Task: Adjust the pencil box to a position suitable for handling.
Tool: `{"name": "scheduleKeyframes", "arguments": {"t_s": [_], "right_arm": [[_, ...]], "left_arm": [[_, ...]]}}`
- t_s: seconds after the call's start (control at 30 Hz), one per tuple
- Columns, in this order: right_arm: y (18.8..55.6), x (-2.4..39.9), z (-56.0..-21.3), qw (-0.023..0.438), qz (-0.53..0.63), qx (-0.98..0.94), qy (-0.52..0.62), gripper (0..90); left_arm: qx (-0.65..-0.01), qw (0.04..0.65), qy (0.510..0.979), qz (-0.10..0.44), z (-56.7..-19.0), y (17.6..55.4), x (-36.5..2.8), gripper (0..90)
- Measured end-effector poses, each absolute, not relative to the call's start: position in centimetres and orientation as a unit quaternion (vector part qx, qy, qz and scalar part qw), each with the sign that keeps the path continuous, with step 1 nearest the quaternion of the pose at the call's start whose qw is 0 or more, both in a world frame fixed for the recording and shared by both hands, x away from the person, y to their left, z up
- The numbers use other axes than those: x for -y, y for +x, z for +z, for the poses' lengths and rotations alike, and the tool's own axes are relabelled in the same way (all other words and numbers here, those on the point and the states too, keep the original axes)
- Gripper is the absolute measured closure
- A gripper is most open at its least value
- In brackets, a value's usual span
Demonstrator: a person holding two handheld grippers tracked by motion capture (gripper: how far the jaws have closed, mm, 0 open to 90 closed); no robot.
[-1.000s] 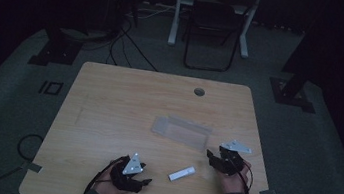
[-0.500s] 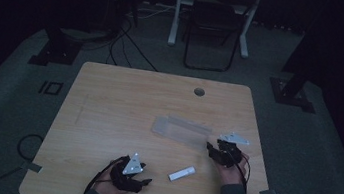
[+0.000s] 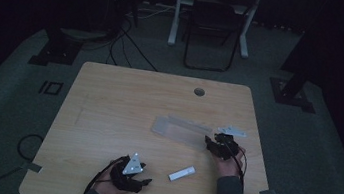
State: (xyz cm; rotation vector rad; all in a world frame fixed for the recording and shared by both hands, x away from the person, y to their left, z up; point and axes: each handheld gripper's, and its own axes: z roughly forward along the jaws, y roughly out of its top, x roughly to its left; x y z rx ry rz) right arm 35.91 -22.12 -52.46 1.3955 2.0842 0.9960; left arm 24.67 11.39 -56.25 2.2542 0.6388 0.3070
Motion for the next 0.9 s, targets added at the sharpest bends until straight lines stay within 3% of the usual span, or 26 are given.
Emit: {"name": "scheduleKeyframes", "arguments": {"t_s": [0.43, 0.6, 0.9], "right_arm": [[36.3, 21.3, -54.4, 0.189, 0.343, -0.765, 0.511, 60.6], [36.2, 21.0, -54.9, 0.182, 0.34, -0.768, 0.511, 67.2], [36.3, 20.6, -55.0, 0.175, 0.342, -0.77, 0.509, 71.3]], "left_arm": [[-0.257, 0.379, 0.88, 0.124, -56.3, 24.6, -11.3, 39.6], [-0.266, 0.38, 0.877, 0.126, -56.2, 24.7, -11.4, 43.8], [-0.281, 0.372, 0.871, 0.153, -56.0, 24.7, -11.8, 44.7]]}}
